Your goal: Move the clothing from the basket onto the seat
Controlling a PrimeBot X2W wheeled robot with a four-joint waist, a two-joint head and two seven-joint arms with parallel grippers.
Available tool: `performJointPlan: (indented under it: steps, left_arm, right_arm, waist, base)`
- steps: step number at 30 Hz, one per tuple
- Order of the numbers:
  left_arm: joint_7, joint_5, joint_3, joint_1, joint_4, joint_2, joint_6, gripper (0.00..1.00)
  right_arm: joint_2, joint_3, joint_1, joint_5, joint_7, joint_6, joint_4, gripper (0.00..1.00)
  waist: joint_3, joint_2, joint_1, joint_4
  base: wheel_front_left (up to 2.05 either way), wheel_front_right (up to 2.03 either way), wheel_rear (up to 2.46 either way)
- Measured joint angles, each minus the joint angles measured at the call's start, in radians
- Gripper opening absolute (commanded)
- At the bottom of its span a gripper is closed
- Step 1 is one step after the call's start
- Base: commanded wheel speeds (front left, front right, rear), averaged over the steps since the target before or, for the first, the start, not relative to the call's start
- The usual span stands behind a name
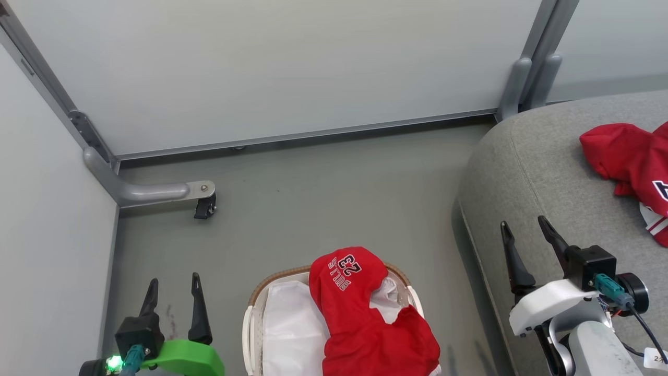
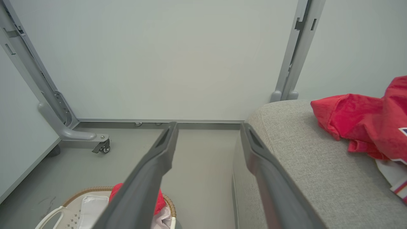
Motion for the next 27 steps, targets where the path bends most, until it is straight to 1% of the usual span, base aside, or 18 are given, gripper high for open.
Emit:
performJointPlan:
  steps: [4,7,11,14,19,27]
  left_arm:
    - [0.000,-0.001,-0.003,0.002,-0.003,0.000,-0.007,1.00]
    - [0.000,-0.006,-0.024,-0.004,0.001,0.000,-0.016,1.00]
    - [0.000,-0.029,-0.062,-0.058,0.020,0.000,-0.026,1.00]
    - [0.000,-0.055,-0.097,-0.109,0.042,-0.001,-0.032,1.00]
    - [0.000,-0.108,-0.154,-0.219,0.122,-0.001,-0.061,1.00]
    - [0.000,-0.131,-0.220,-0.411,0.260,-0.002,-0.097,1.00]
  right_arm:
    - [0.001,0.003,0.001,0.000,0.000,0.000,0.000,1.00]
    - [0.000,0.008,-0.008,0.002,0.000,0.000,-0.006,1.00]
    - [0.000,0.021,-0.053,0.010,0.000,0.000,-0.031,1.00]
    - [0.000,0.035,-0.098,0.019,0.000,0.000,-0.057,1.00]
    - [0.006,0.072,-0.185,0.036,0.000,0.000,-0.114,1.00]
    - [0.019,0.110,-0.293,0.056,0.000,0.000,-0.194,1.00]
  waist:
    - [0.008,0.0000,0.0000,-0.002]
    - [0.023,0.0000,0.0000,-0.006]
    - [0.062,0.0000,0.0000,-0.014]
    - [0.103,0.0000,0.0000,-0.023]
    - [0.193,0.0000,0.0000,-0.045]
    - [0.359,0.0000,0.0001,-0.095]
  base:
    - [0.00,0.00,0.00]
    - [0.00,0.00,0.00]
    - [0.00,0.00,0.00]
    - [0.00,0.00,0.00]
    - [0.00,0.00,0.00]
    - [0.00,0.00,0.00]
